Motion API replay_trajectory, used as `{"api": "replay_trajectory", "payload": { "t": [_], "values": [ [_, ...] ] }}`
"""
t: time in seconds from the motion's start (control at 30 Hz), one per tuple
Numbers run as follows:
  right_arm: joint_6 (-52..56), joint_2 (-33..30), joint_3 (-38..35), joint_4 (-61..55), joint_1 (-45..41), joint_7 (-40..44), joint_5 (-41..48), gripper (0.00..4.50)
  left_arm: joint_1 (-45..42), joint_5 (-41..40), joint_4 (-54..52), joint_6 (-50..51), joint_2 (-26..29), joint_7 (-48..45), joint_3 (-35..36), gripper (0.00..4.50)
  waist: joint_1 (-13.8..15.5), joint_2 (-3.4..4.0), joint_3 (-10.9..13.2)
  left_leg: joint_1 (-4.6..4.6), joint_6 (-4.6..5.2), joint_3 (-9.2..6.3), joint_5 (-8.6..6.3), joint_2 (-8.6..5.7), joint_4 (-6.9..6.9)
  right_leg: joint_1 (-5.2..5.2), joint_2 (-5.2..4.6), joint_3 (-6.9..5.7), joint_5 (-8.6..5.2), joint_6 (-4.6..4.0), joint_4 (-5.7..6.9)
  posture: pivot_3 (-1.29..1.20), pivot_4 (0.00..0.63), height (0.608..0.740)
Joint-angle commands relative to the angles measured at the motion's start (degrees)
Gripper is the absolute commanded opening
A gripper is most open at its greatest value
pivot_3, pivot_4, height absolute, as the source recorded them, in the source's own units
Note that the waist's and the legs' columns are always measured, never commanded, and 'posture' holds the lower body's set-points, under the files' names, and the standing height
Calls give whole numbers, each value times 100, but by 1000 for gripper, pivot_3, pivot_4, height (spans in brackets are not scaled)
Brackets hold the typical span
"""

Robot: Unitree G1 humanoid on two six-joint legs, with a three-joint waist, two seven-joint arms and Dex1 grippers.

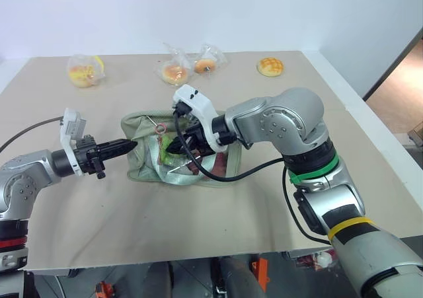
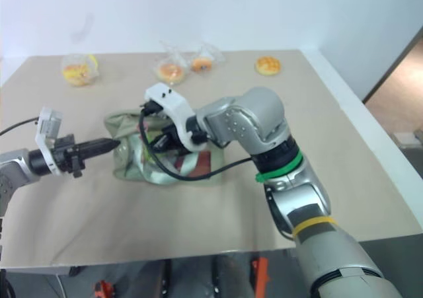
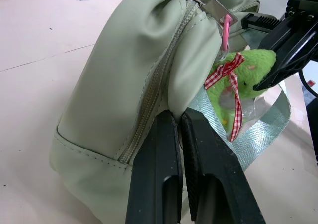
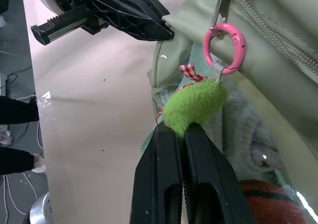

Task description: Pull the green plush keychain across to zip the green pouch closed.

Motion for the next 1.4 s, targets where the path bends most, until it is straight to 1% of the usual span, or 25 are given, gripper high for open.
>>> {"api": "replay_trajectory", "payload": {
  "t": [0.03,0.2,0.3,0.5,0.67,0.77,0.87,0.93,1.03,1.13,1.2,1.27,1.4],
  "values": [
    [-36,-143,-172,14,-333,179,-97,27,18,91,-4,50,-23,-11,-182,0,0,0,0,0,0,0,0,0,0,0,0,0,0,0,0,0,150,740],
    [260,-462,-770,416,-1181,704,191,27,-11,136,72,-2,-31,-52,-224,0,1,5,4,-6,0,0,0,0,-1,-8,0,-1,0,-1,0,0,150,740],
    [247,-832,-753,445,-1503,995,176,27,-31,166,138,-43,-68,-61,-271,0,3,3,2,-13,0,0,-1,-1,-2,-12,-1,-3,-2,-2,-3,0,150,740],
    [254,-1335,-640,14,-1491,1385,256,27,15,164,149,-87,-96,-47,-270,0,13,-1,0,-20,7,0,-5,0,-17,-11,-1,-4,-2,-1,-30,0,150,740],
    [7,-2116,-550,-746,-1182,2035,441,27,74,144,111,-59,-72,-41,-213,0,17,-1,0,-40,7,-1,-7,-4,-17,-11,-9,-10,6,16,-64,0,150,740],
    [-419,-2670,-481,-913,-1077,2464,322,27,100,117,82,-23,-30,-33,-179,0,18,0,0,-47,6,0,-8,-13,-17,-13,-19,-9,8,26,-72,0,150,740],
    [-935,-3004,-338,-593,-1232,2680,-63,27,88,119,119,-29,17,-48,-179,0,-2,0,0,-45,5,8,-8,-23,-16,-13,-29,-4,8,33,-74,0,150,740],
    [-1202,-3022,-239,-209,-1436,2663,-365,27,44,124,161,-30,39,-56,-192,0,-11,3,3,-44,5,10,-9,-22,-16,-17,-28,-1,10,35,-75,0,150,740],
    [-1445,-2834,-105,353,-1740,2599,-733,27,-41,121,205,-17,42,-51,-218,0,-14,5,4,-43,6,12,-8,-18,-17,-26,-19,2,17,30,-73,0,150,740],
    [-1545,-2802,-33,455,-1796,2727,-884,27,-96,117,213,-3,31,-31,-236,0,-14,5,4,-44,6,11,-8,-8,-18,-28,-8,4,17,25,-72,0,150,740],
    [-2030,-2866,81,868,-1741,3036,-1149,27,-81,111,193,7,26,-27,-210,0,-13,6,4,-47,6,15,-8,-7,-20,-33,-7,10,21,31,-71,0,150,740],
    [-2381,-3021,137,934,-1660,3392,-1296,27,-22,88,126,32,33,-11,-171,0,-11,6,4,-48,6,17,-9,-7,-21,-34,-6,15,30,47,-71,0,150,740],
    [-3282,-3589,76,390,-1186,4209,-1491,27,136,54,48,52,53,9,-78,0,-7,6,4,-51,8,27,-15,-8,-21,-40,-6,26,27,52,-72,0,150,740]
  ]
}}
